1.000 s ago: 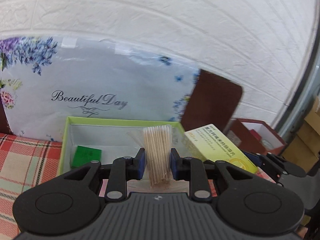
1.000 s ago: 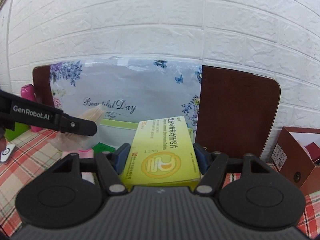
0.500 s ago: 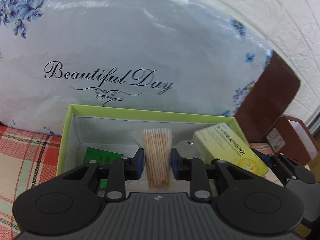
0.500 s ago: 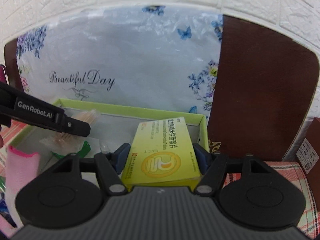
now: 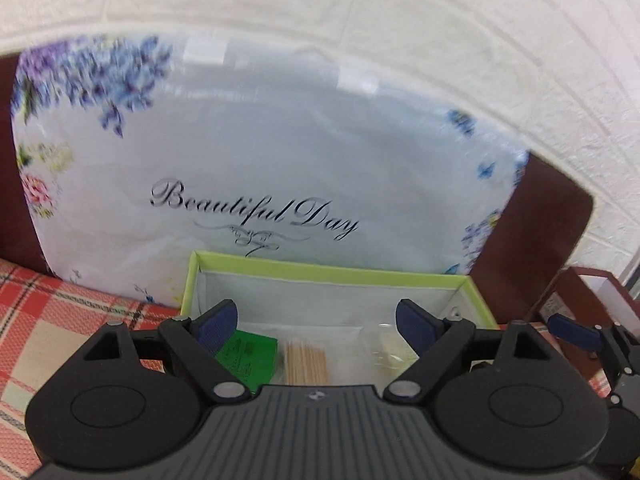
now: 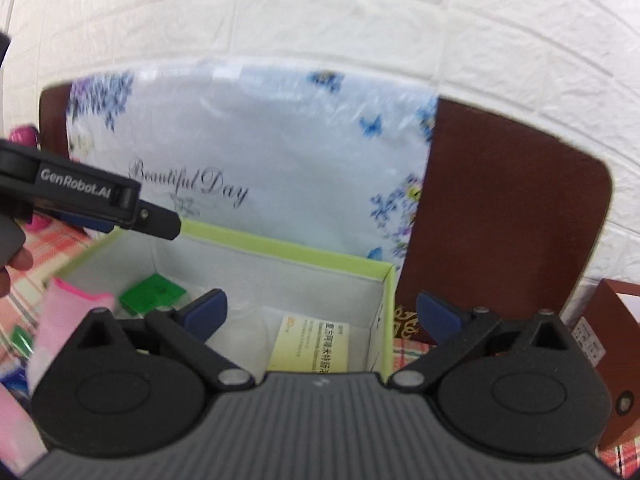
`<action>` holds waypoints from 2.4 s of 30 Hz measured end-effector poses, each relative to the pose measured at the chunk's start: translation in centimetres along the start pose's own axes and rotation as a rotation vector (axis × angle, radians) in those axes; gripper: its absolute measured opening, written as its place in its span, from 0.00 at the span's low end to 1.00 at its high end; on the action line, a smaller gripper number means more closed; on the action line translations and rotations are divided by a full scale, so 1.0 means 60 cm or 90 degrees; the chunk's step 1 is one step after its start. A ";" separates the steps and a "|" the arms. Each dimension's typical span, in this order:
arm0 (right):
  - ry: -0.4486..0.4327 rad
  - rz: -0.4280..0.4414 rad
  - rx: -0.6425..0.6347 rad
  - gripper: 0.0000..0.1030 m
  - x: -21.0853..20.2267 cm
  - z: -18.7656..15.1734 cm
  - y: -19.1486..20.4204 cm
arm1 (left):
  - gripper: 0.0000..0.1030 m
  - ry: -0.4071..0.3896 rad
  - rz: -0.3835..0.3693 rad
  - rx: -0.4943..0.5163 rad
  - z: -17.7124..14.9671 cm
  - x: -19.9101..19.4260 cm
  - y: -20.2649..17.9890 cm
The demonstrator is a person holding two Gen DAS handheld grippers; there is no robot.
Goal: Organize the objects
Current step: 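Lower the yellow-green box and toothpicks into the lime-green box and release both, then grasp the orange-white medicine box with the right tool while the left tool grasps the blue box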
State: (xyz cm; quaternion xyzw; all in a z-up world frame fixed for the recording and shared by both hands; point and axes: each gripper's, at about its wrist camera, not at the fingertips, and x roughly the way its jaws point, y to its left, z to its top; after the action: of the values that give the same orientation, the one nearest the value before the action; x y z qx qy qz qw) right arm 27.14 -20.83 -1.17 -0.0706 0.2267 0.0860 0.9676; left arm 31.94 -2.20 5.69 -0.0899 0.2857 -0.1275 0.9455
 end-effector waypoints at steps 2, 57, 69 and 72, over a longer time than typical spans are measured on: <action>-0.016 0.002 0.022 1.00 -0.035 0.003 -0.006 | 0.87 -0.017 -0.004 0.013 -0.002 -0.036 -0.013; 0.037 0.005 -0.192 0.70 -0.209 -0.248 0.184 | 0.68 0.049 0.072 -0.014 -0.295 -0.249 0.117; 0.098 0.180 0.097 0.26 -0.307 -0.222 0.085 | 0.16 0.105 -0.071 -0.130 -0.287 -0.211 0.156; 0.136 0.181 0.093 0.26 -0.317 -0.241 0.077 | 0.16 0.116 -0.107 -0.136 -0.299 -0.256 0.158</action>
State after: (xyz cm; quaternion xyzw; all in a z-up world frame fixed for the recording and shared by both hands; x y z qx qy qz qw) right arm 3.27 -21.40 -5.89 0.0240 0.3414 0.1972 0.9187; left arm 11.29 9.54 -3.37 -0.2015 0.3734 -0.1825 0.8870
